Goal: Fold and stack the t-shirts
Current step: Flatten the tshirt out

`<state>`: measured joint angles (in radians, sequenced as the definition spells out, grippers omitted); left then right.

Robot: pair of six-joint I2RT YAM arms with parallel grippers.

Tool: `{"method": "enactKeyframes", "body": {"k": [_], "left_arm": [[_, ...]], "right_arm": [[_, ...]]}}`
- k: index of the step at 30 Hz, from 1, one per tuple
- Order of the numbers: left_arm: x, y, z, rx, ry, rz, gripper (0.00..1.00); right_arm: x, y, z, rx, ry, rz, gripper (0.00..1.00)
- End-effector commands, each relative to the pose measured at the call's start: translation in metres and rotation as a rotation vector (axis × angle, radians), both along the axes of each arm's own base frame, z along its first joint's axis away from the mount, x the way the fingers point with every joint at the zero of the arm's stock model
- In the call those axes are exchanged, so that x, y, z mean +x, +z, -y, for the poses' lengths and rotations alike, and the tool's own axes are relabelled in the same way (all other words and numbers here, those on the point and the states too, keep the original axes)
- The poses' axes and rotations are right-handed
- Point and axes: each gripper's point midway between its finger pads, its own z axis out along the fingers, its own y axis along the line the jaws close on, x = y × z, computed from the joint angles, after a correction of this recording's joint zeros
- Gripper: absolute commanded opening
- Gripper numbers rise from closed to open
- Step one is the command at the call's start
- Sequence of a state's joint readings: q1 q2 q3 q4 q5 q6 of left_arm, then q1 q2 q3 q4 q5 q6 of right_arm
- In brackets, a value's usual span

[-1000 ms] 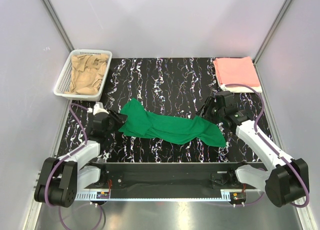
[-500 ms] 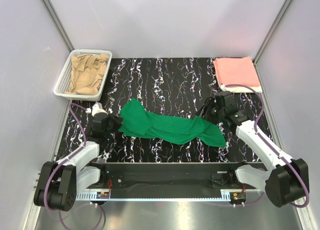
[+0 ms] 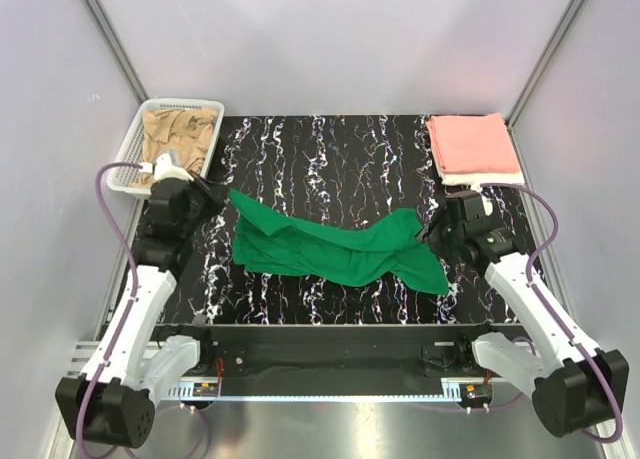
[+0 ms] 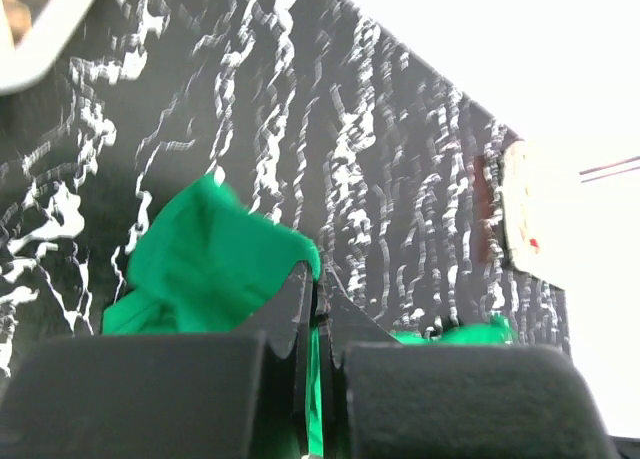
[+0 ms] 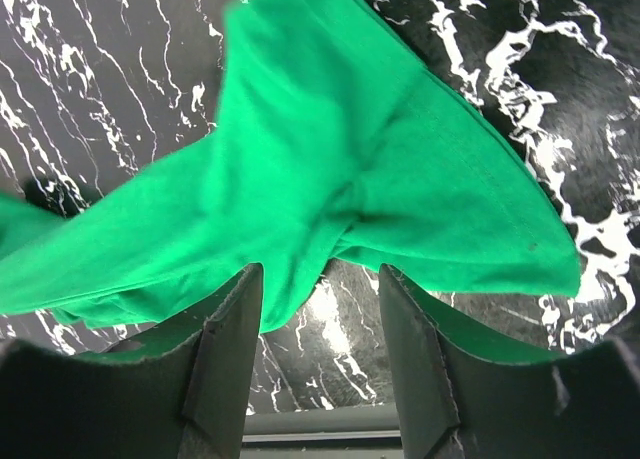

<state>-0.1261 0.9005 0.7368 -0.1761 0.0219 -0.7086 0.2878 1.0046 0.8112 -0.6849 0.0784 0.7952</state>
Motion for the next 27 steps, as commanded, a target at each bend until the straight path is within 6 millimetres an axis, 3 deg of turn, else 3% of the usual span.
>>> {"method": "enactKeyframes", "body": {"k": [1,3,5,7,8,14,16,17,20,22,23,24,25,27], "left_arm": [[-0.014,0.045,-0.001,0.059,-0.055,0.038,0.0],[-0.02,0.06,-0.006,0.094,-0.052,0.07,0.0],[-0.026,0.056,-0.008,0.119,-0.058,0.056,0.0],[-0.035,0.042,-0.007,0.144,-0.092,0.033,0.0],[-0.04,0.025,-0.005,0.151,-0.111,0.005,0.0],[-0.05,-0.008,-0.008,0.204,-0.137,0.0,0.0],[-0.049,-0.013,-0.01,0.215,-0.129,-0.011,0.0],[-0.049,-0.014,-0.01,0.212,-0.13,-0.013,0.0],[-0.051,-0.005,-0.006,0.214,-0.154,0.019,0.0],[-0.053,-0.003,-0.002,0.199,-0.17,0.03,0.0],[-0.054,-0.006,0.001,0.184,-0.183,0.031,0.0],[-0.054,-0.004,0.003,0.173,-0.193,0.042,0.0],[-0.056,-0.006,0.007,0.162,-0.211,0.041,0.0],[-0.058,-0.004,0.008,0.161,-0.219,0.048,0.0]], "right_arm": [[-0.003,0.008,0.008,0.013,-0.08,0.001,0.57],[-0.003,0.008,0.005,0.022,-0.076,-0.012,0.58],[-0.003,0.003,0.003,0.025,-0.075,-0.036,0.58],[-0.006,-0.003,0.004,0.018,-0.074,-0.065,0.59],[-0.006,-0.005,0.006,0.011,-0.087,-0.069,0.58],[-0.009,-0.032,0.014,-0.008,-0.175,-0.148,0.59],[-0.004,-0.041,0.013,-0.006,-0.195,-0.163,0.59],[-0.004,-0.055,0.015,-0.022,-0.207,-0.205,0.58],[0.003,-0.074,0.02,-0.05,-0.251,-0.271,0.55],[0.03,-0.068,0.016,-0.069,-0.213,-0.22,0.55],[0.054,-0.056,0.003,-0.03,-0.143,-0.139,0.55],[0.065,-0.051,-0.003,-0.029,-0.091,-0.12,0.54],[0.091,-0.038,-0.006,-0.05,-0.089,-0.094,0.52],[0.1,-0.035,-0.003,-0.09,-0.117,-0.156,0.49]]}}
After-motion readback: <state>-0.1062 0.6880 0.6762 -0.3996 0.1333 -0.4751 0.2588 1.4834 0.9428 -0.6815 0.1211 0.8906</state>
